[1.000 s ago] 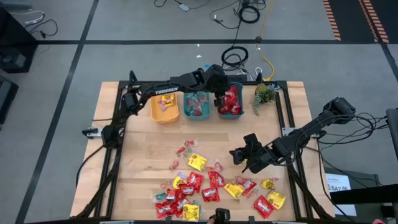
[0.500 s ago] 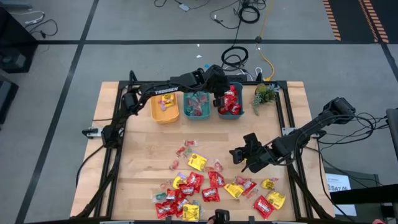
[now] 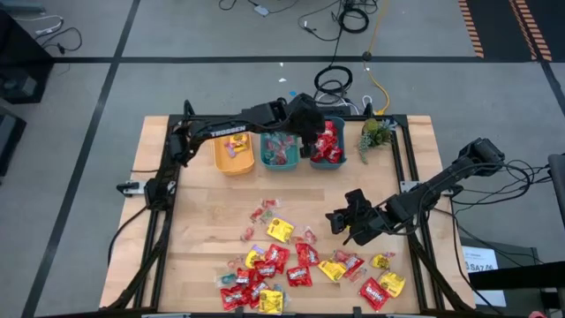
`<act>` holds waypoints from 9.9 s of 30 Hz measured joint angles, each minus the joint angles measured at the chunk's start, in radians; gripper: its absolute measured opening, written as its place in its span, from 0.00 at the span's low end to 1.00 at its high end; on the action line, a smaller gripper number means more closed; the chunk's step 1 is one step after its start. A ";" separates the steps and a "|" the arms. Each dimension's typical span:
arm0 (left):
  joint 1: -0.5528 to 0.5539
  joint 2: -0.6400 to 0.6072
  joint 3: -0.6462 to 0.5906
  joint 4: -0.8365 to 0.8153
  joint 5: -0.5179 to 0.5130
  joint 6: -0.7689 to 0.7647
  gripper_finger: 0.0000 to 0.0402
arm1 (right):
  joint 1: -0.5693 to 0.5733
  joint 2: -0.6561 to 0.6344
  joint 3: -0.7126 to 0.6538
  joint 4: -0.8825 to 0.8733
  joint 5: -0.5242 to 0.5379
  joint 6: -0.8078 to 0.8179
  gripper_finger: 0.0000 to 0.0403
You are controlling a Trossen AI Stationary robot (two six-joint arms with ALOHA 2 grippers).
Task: Sort candy
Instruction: Put the orange gummy candy into the green bin, then put the yellow candy into the yellow bin
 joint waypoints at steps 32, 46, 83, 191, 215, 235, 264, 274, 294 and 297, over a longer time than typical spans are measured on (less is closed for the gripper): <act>-0.252 -0.962 -1.215 0.207 -0.242 -0.680 0.28 | 0.000 0.000 0.000 0.000 -0.004 -0.174 0.48; -0.440 -0.768 -1.267 0.173 -0.335 -0.973 0.28 | 0.000 0.000 0.000 0.002 -0.004 -0.166 0.48; -0.474 -0.468 -1.248 0.333 -0.155 -0.946 0.03 | 0.001 0.000 0.000 0.023 -0.007 -0.171 0.48; -0.164 -0.449 -0.637 -0.155 0.039 -0.348 0.27 | -0.006 0.000 0.000 0.001 0.044 -0.134 0.48; -0.328 -0.448 -1.119 0.344 -0.077 -0.368 0.27 | -0.006 0.000 0.000 0.009 -0.035 -0.170 0.48; -0.342 -0.351 -1.161 0.461 -0.107 -0.329 0.23 | -0.006 0.000 0.000 0.009 -0.034 -0.190 0.48; -0.136 -0.534 -0.693 0.042 -0.169 -0.217 0.00 | -0.006 0.000 0.000 0.008 -0.034 -0.215 0.48; 0.155 -0.515 -0.694 0.034 -0.027 -0.214 0.02 | -0.007 0.000 0.000 0.008 -0.029 -0.212 0.48; 0.176 -0.508 -0.693 0.080 0.012 -0.243 0.30 | -0.034 0.000 0.000 0.001 -0.030 -0.214 0.48; 0.154 -0.519 -0.693 0.078 0.020 -0.261 0.30 | -0.034 0.000 0.000 0.010 -0.034 -0.189 0.48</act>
